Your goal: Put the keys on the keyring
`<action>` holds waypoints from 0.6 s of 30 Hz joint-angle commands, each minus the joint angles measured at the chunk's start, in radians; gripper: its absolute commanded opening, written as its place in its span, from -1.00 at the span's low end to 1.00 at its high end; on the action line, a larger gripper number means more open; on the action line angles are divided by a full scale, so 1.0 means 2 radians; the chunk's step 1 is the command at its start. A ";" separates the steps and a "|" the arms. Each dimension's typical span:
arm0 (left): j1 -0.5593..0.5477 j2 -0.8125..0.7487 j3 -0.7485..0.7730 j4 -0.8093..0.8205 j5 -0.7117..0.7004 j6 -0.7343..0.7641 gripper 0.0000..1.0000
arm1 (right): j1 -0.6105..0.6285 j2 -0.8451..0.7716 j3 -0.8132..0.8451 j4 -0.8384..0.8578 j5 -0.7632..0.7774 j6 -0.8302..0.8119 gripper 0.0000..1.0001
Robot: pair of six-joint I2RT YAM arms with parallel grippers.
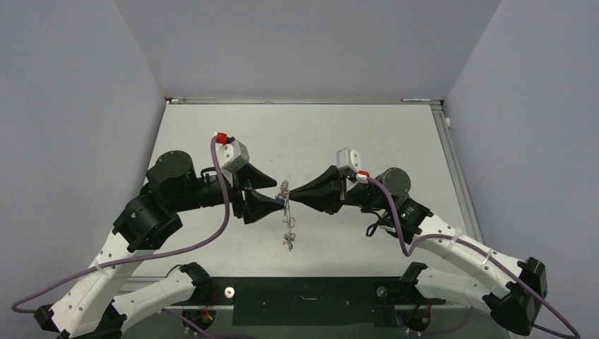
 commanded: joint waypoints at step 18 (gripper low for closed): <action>-0.001 -0.112 -0.177 0.240 -0.010 0.038 0.02 | 0.011 -0.056 -0.028 0.145 0.058 0.070 -0.90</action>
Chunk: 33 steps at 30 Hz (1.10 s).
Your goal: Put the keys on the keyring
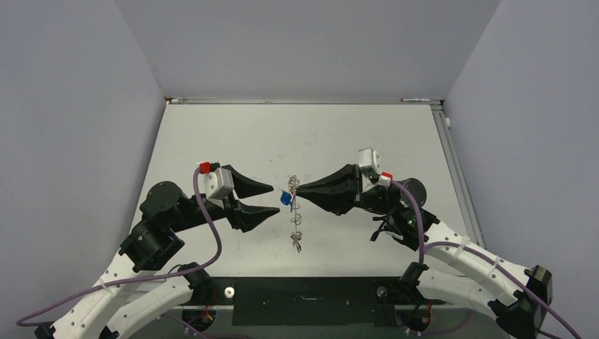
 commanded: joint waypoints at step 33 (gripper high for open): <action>-0.006 0.040 -0.047 0.189 0.082 -0.037 -1.00 | 0.012 -0.005 -0.018 0.132 0.019 0.043 -0.90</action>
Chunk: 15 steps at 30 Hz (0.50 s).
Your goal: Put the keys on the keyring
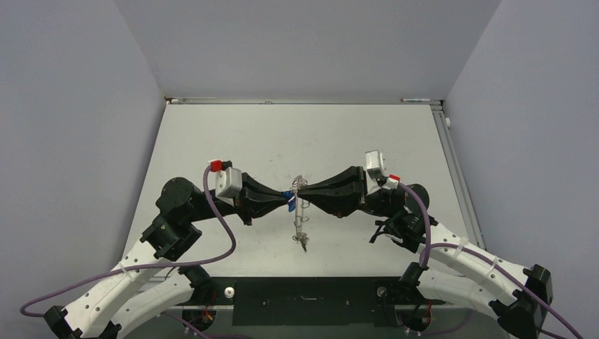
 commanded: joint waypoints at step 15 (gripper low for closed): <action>-0.042 0.009 0.021 -0.102 -0.061 0.060 -1.00 | 0.008 0.022 -0.031 0.151 0.058 0.047 -0.90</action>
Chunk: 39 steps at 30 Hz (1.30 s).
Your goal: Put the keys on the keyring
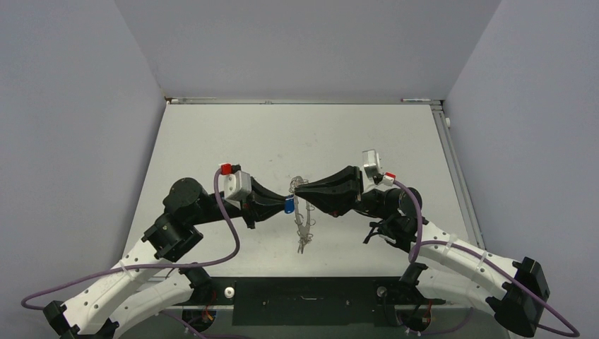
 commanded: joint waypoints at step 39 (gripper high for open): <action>-0.034 -0.027 0.123 -0.070 -0.063 0.019 -0.25 | 0.036 -0.022 -0.008 0.057 0.046 0.000 -0.90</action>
